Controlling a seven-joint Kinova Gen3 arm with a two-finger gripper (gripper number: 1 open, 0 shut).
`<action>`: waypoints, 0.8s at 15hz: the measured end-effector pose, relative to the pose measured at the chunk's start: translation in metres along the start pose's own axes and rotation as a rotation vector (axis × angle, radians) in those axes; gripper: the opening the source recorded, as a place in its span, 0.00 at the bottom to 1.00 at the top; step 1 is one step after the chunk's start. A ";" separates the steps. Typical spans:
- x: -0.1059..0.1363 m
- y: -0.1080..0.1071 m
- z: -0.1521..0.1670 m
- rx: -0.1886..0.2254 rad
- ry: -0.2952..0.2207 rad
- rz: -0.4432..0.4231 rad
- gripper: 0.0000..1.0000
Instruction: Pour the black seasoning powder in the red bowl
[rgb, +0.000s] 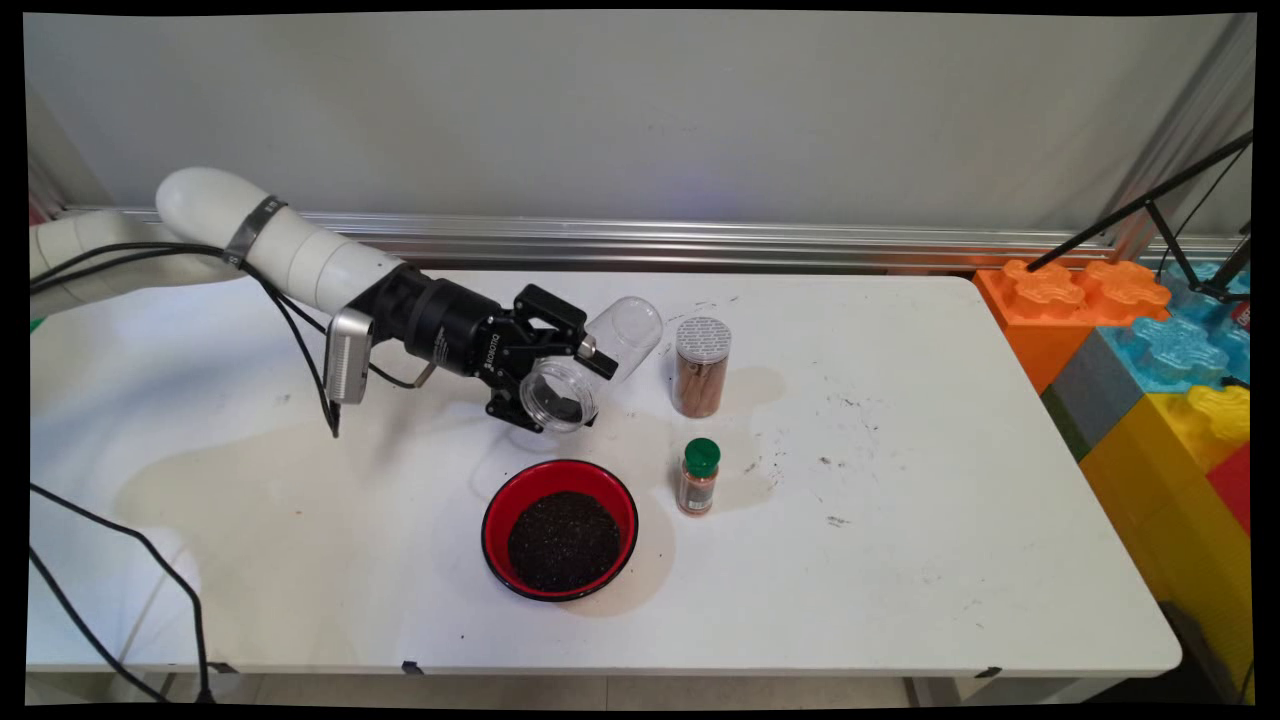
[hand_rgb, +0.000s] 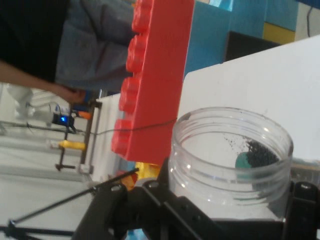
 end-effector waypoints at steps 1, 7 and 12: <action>-0.001 0.000 -0.001 0.001 -0.006 -0.037 0.00; -0.006 0.002 -0.005 0.006 -0.047 -0.250 0.00; -0.010 0.002 -0.007 0.018 -0.070 -0.409 0.00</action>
